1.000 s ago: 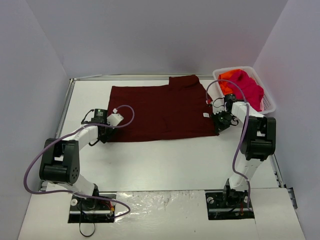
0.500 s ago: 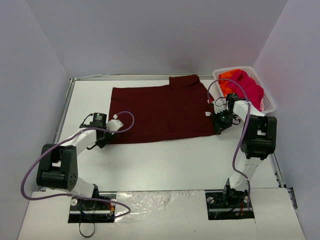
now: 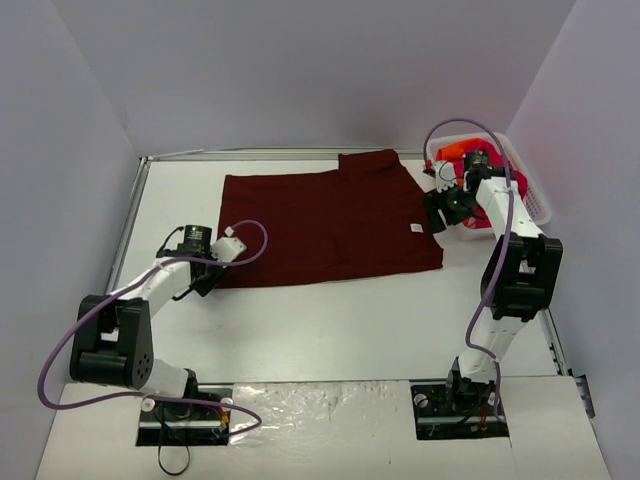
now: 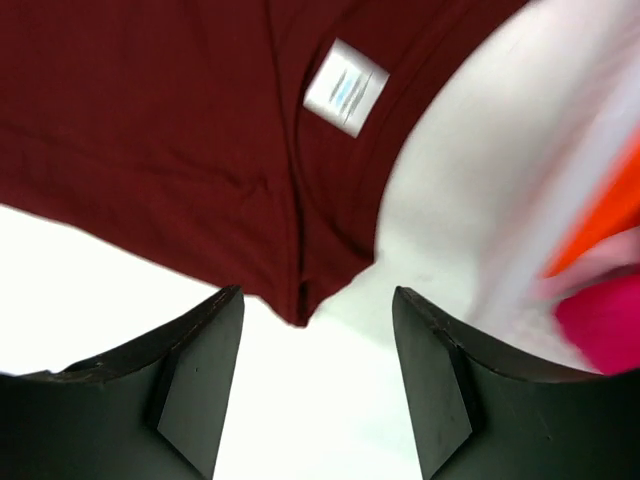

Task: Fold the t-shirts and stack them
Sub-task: Fold the flattened tshirt in 1/3 of the way

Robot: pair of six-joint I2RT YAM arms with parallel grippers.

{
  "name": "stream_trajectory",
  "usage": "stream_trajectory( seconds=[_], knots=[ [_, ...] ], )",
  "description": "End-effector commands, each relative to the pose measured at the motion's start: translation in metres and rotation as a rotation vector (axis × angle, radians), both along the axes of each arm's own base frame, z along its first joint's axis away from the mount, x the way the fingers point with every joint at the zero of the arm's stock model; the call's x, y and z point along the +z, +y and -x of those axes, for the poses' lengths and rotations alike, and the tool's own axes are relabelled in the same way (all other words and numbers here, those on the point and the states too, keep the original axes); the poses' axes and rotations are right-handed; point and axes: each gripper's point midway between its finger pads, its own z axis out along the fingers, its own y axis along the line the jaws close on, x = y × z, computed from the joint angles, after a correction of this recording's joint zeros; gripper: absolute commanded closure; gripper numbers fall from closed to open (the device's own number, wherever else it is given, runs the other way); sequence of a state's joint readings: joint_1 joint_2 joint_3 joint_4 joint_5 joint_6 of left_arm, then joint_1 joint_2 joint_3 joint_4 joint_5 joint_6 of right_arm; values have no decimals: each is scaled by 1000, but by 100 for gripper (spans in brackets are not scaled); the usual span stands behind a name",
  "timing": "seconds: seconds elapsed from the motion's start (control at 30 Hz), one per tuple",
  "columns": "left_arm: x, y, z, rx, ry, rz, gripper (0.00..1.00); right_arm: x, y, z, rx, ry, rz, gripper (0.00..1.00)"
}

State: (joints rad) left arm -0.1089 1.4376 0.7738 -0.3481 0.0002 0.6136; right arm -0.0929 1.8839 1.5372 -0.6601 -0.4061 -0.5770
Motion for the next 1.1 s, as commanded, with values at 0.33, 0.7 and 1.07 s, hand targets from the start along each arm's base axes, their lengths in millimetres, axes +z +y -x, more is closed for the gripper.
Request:
stream_trajectory(
  seconds=[0.33,0.7,1.07],
  knots=[
    [44,-44,-46,6,-130,253,57,26,81,-58,158,-29,-333,55],
    [2,-37,-50,55,-21,178,66,-19,137,-72,275,72,-351,52],
    [-16,-35,-39,56,28,84,66,-46,142,-92,284,71,-306,50]
  ],
)
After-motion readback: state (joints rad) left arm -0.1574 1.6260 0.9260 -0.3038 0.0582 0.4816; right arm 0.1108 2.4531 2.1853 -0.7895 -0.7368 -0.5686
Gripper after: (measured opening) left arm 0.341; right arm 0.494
